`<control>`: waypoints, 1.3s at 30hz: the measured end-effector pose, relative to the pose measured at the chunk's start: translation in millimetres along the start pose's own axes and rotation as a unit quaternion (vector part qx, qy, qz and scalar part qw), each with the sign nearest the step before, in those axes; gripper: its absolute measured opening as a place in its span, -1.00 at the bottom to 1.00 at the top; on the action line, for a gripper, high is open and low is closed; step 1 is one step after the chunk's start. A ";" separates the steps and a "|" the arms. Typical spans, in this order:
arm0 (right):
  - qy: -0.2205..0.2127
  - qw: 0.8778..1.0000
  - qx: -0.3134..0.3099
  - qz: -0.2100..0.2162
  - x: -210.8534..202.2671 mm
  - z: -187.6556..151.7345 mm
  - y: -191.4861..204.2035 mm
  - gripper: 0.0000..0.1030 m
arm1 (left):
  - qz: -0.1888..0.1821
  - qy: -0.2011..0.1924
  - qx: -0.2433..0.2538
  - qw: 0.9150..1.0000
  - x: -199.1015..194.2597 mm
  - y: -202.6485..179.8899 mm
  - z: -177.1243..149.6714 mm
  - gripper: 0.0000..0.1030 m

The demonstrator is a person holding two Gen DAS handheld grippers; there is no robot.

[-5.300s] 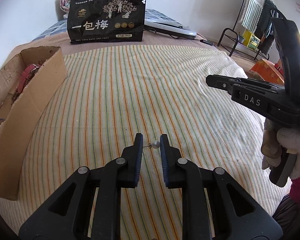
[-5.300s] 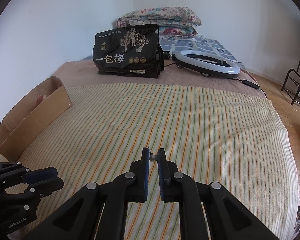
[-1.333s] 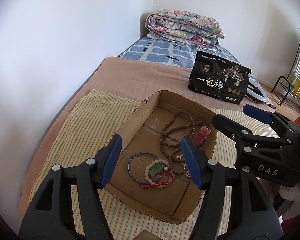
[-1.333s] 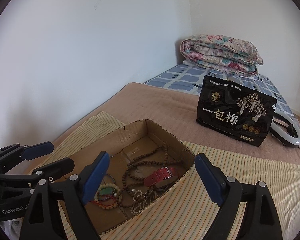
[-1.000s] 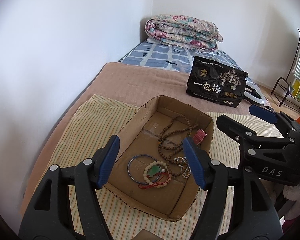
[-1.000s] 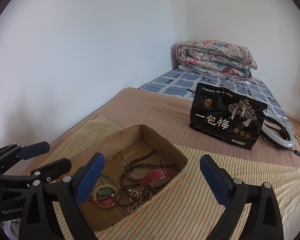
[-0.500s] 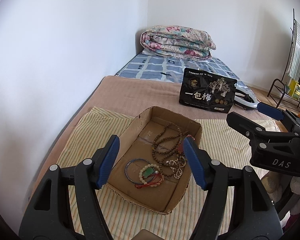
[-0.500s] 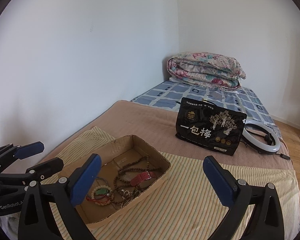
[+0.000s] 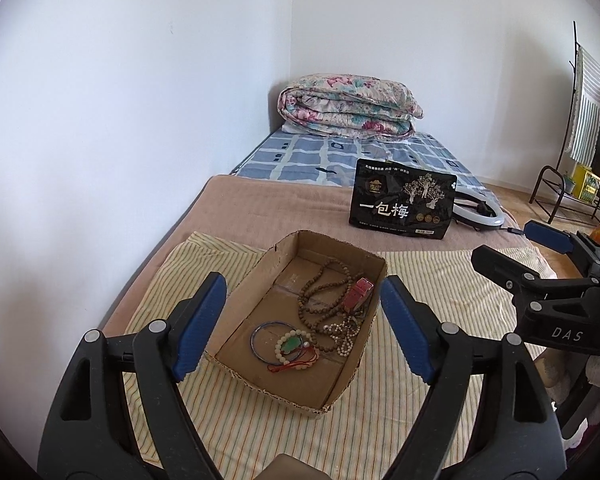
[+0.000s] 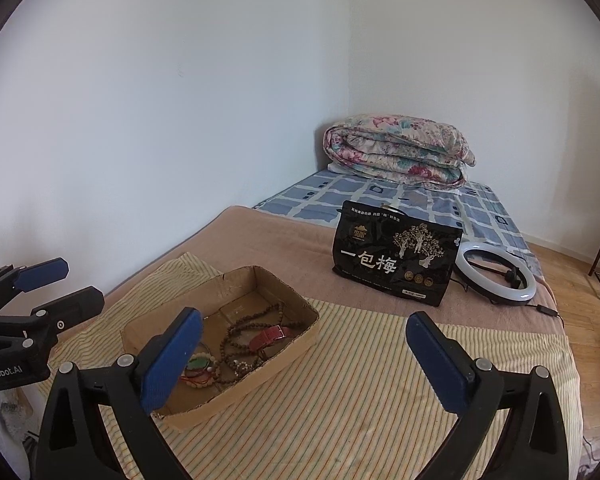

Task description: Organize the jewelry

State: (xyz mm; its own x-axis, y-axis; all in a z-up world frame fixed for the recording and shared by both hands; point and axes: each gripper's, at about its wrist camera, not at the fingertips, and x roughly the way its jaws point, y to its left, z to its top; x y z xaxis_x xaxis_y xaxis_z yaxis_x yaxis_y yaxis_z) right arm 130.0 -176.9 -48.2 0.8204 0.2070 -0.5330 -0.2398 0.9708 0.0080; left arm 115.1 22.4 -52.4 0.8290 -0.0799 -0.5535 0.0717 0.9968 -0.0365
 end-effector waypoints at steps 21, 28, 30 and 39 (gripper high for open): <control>0.003 0.999 -0.027 -0.023 -24.5 -26.0 1.0 0.99 | 0.018 -0.025 0.017 0.999 -25.0 -14.5 -12.2 0.98; 0.008 0.999 -0.029 -0.027 -21.9 -29.6 -2.1 0.99 | 0.029 -0.017 0.019 0.999 -21.4 -14.6 -13.7 0.99; 0.010 0.999 -0.029 -0.027 -21.3 -30.2 -2.6 0.99 | 0.029 -0.018 0.020 0.999 -21.4 -14.7 -13.7 0.99; 0.013 0.999 -0.030 -0.027 -19.8 -31.4 -3.3 0.99 | 0.030 -0.015 0.019 0.999 -20.1 -14.2 -13.4 0.99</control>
State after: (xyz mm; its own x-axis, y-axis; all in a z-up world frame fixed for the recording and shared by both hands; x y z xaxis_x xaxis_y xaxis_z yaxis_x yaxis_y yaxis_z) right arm 98.2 -188.0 -64.2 0.8199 0.1500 -0.5526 -0.2258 0.9716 -0.0712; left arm 89.9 10.0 -51.9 0.8489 -0.0199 -0.5281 0.0411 0.9987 0.0285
